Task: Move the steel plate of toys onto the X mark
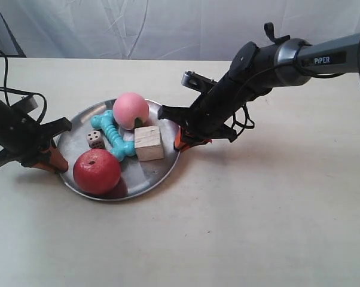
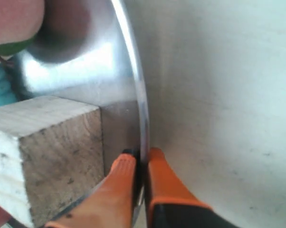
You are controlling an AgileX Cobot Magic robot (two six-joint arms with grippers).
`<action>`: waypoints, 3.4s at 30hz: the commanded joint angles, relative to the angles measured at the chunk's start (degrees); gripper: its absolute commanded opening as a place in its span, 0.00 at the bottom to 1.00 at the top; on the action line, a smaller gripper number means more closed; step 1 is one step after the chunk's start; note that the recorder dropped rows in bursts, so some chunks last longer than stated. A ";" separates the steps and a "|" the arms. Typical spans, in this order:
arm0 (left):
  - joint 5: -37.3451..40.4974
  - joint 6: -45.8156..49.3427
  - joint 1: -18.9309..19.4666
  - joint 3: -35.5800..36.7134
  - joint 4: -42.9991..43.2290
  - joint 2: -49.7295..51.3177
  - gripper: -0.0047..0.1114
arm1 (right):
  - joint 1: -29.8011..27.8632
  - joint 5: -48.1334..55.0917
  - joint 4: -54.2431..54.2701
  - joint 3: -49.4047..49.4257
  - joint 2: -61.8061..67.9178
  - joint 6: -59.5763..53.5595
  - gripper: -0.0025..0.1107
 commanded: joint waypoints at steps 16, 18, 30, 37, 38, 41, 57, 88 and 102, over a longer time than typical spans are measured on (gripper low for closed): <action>-1.49 5.11 -0.55 0.80 0.84 -1.09 0.24 | 1.49 -2.98 -1.59 -0.54 -0.93 -0.38 0.35; -1.61 5.11 -0.55 0.80 0.75 -1.38 0.29 | 1.49 -2.98 -1.59 -0.54 -0.93 -0.24 0.39; -1.46 4.98 0.45 0.80 2.57 -4.90 0.30 | 1.39 -1.48 -8.72 -0.54 -2.72 4.26 0.39; -1.58 4.98 1.30 0.89 2.18 -7.58 0.30 | 1.39 -1.50 -14.58 -0.54 -4.60 8.84 0.39; -1.42 4.98 1.30 0.89 1.92 -7.71 0.30 | 1.39 -1.02 -15.17 -0.54 -4.89 9.29 0.39; -1.36 4.98 1.30 0.89 1.43 -8.71 0.29 | 1.39 0.13 -17.41 -0.54 -5.53 10.32 0.39; -8.83 6.12 1.03 7.70 0.22 -33.38 0.04 | 3.31 2.65 -30.48 2.47 -25.47 11.70 0.02; -13.30 -25.29 -4.62 27.79 37.17 -106.19 0.04 | 12.79 -5.54 -70.79 48.65 -101.23 49.05 0.01; -14.33 -25.29 -4.63 27.79 35.77 -106.40 0.04 | 11.28 -2.54 -65.99 48.76 -102.46 49.05 0.01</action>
